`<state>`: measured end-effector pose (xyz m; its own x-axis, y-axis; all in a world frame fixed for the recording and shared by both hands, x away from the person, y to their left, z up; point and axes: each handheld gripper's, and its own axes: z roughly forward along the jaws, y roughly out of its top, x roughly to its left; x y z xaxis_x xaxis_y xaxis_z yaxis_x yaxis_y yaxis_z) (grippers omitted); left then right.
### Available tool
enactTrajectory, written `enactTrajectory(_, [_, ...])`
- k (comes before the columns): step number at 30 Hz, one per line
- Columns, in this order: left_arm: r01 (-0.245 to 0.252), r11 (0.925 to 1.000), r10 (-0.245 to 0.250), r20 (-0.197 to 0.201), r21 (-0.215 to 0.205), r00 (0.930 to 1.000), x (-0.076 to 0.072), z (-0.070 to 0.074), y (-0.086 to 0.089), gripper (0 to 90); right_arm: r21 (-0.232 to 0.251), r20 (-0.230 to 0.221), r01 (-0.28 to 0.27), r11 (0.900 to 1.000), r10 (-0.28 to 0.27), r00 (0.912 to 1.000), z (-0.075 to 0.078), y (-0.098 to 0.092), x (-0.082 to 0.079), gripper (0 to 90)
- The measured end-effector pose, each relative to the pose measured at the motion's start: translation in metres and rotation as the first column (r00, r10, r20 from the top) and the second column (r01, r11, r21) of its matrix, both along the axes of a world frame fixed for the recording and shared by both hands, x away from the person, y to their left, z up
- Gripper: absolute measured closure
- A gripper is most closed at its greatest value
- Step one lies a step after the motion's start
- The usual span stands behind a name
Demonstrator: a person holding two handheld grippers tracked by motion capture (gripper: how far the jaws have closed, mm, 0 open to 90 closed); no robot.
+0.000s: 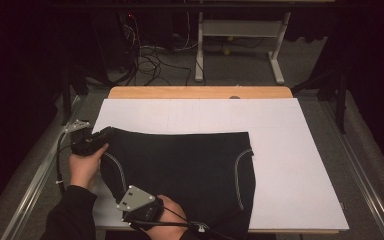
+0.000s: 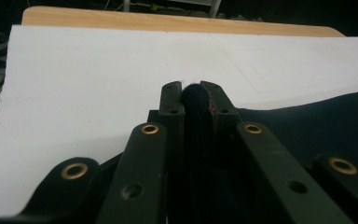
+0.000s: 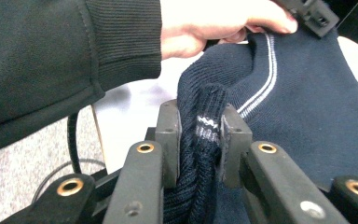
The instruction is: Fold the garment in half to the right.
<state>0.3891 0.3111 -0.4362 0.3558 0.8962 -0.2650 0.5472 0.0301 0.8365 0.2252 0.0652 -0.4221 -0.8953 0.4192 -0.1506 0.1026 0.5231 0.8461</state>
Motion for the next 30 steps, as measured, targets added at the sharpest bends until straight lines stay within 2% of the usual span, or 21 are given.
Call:
enactTrajectory(3, [0.006, 1.0, -0.006, 0.004, -0.001, 1.0, 0.001, 0.013, -0.011, 76.2, 0.033, 0.011, 0.014, 0.999, -0.014, 0.9998, 0.005, -0.014, -0.002, 74.4])
enactTrajectory(7, [0.022, 0.9996, -0.022, -0.002, 0.015, 0.9998, 0.004, 0.024, -0.036, 76.2, 0.072, 0.021, 0.029, 0.997, -0.031, 0.9993, 0.009, -0.037, -0.004, 74.2])
enactTrajectory(10, [0.029, 0.9988, -0.028, -0.01, 0.039, 0.9995, 0.005, 0.031, -0.058, 76.2, 0.09, 0.027, 0.049, 0.995, -0.052, 0.9983, 0.009, -0.056, -0.006, 74.2])
enactTrajectory(13, [0.041, 0.9963, -0.041, -0.001, 0.076, 0.9992, 0.005, 0.036, -0.08, 76.1, 0.109, 0.023, 0.073, 0.991, -0.076, 0.9969, 0.008, -0.078, -0.009, 74.2])
enactTrajectory(22, [0.067, 0.9876, -0.071, 0.023, 0.142, 0.9972, 0.008, 0.039, -0.137, 76.2, 0.128, -0.006, 0.164, 0.978, -0.165, 0.9863, -0.007, -0.14, -0.012, 74.2])
enactTrajectory(30, [0.124, 0.9769, -0.129, 0.016, 0.174, 0.9916, 0.02, 0.039, -0.176, 76.2, 0.118, -0.012, 0.211, 0.97, -0.212, 0.9773, -0.014, -0.174, -0.013, 73.9])
